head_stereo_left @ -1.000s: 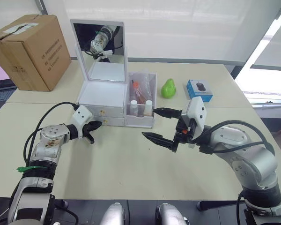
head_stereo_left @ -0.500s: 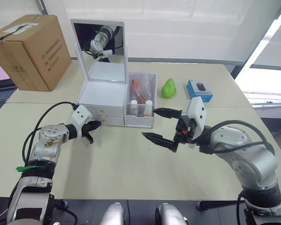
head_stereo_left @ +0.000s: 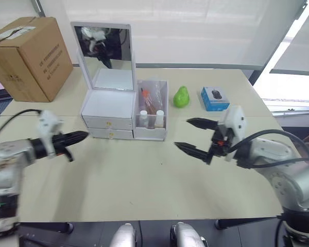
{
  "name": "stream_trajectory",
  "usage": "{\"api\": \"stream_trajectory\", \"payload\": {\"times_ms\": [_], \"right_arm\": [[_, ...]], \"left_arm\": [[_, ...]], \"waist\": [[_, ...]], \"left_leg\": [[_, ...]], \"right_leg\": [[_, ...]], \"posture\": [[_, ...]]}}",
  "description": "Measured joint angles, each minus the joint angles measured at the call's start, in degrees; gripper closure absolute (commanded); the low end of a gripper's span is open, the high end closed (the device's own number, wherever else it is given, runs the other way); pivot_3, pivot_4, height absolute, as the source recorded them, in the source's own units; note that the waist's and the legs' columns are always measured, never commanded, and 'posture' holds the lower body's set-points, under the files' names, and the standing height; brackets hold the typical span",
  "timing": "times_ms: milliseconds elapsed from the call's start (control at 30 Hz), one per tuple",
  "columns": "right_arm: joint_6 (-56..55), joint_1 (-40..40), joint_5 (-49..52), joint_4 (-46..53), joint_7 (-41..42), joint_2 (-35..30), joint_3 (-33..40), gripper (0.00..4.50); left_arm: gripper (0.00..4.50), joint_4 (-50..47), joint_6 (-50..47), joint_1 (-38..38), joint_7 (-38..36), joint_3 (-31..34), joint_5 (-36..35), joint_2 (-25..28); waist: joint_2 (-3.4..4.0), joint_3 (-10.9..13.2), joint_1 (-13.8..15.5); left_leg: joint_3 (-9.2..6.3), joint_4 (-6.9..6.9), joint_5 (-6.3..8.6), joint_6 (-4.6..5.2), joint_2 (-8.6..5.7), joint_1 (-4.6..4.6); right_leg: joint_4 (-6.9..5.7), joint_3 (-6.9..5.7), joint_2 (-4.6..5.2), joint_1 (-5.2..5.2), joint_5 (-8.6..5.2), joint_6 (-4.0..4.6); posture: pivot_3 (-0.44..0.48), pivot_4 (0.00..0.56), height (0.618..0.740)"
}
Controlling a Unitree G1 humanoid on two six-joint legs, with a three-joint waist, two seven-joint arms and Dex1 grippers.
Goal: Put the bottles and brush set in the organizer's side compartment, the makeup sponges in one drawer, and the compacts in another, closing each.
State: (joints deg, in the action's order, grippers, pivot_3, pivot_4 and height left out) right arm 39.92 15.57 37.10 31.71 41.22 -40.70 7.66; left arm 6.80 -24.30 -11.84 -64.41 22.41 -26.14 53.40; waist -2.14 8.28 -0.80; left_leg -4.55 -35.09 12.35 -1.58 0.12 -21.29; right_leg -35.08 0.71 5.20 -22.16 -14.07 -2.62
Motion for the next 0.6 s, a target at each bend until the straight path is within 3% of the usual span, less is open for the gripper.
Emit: {"api": "stream_trajectory", "payload": {"times_ms": [67,233,267,333,400,533,600], "right_arm": [[-1.1,-3.2,0.1,-0.8,1.2,-1.6,4.1,0.00],[-5.8,-14.2,0.1,-6.1,7.7,-5.1,17.7,0.00],[-6.1,-14.6,0.1,-6.6,8.1,-5.2,18.4,0.00],[-8.3,-17.3,0.3,-9.6,11.2,-5.4,22.7,0.00],[-11.9,-25.0,-0.8,-16.3,17.1,-7.0,28.4,0.00],[-16.8,-26.9,-3.3,-23.6,20.1,-7.0,29.7,0.00],[-18.3,-26.8,-3.6,-24.7,20.5,-7.0,29.6,0.00]], "left_arm": [[3.95,0.5,-0.7,3.8,-2.6,5.8,-2.1,3.4],[2.33,7.1,-0.4,14.0,-8.0,19.9,-2.0,10.8],[2.29,7.4,-0.2,14.5,-8.2,20.5,-1.9,11.0],[1.76,8.6,1.3,17.3,-9.6,23.3,-1.0,11.4],[1.26,10.2,3.1,23.3,-9.9,27.5,0.5,10.3],[0.05,11.3,6.0,26.8,-8.2,27.9,2.6,6.9],[0.05,11.4,7.2,27.6,-7.4,27.0,3.5,6.3]], "waist": [[0.06,0.0,0.0],[0.05,0.1,0.5],[0.05,0.1,0.5],[0.08,0.1,0.8],[-0.01,0.1,1.0],[-0.06,0.1,1.0],[-0.08,0.1,0.9]], "left_leg": [[0.10,0.02,0.00,0.00,0.07,0.00],[0.97,-0.01,0.01,-0.02,0.65,0.05],[1.16,0.00,0.02,-0.02,0.70,0.05],[1.80,0.18,0.15,-0.24,0.99,0.02],[2.10,0.20,0.15,-0.23,1.08,0.04],[3.09,0.22,0.17,-0.26,1.81,0.01],[3.27,0.23,0.20,-0.31,1.88,0.06]], "right_leg": [[0.01,0.00,0.01,-0.01,-0.02,0.03],[0.16,-0.12,0.10,-0.06,-0.30,0.42],[0.16,-0.12,0.13,-0.07,-0.31,0.45],[0.15,-0.14,0.35,-0.16,-0.35,0.51],[0.21,-0.16,0.39,-0.10,-0.44,0.54],[0.20,-0.17,0.34,-0.18,-0.44,0.56],[0.19,-0.17,0.32,-0.18,-0.44,0.57]], "posture": [[0.000,0.150,0.730],[0.000,0.150,0.730],[0.000,0.150,0.730],[0.000,0.150,0.730],[0.000,0.150,0.730],[0.000,0.150,0.730],[0.000,0.150,0.730]]}}
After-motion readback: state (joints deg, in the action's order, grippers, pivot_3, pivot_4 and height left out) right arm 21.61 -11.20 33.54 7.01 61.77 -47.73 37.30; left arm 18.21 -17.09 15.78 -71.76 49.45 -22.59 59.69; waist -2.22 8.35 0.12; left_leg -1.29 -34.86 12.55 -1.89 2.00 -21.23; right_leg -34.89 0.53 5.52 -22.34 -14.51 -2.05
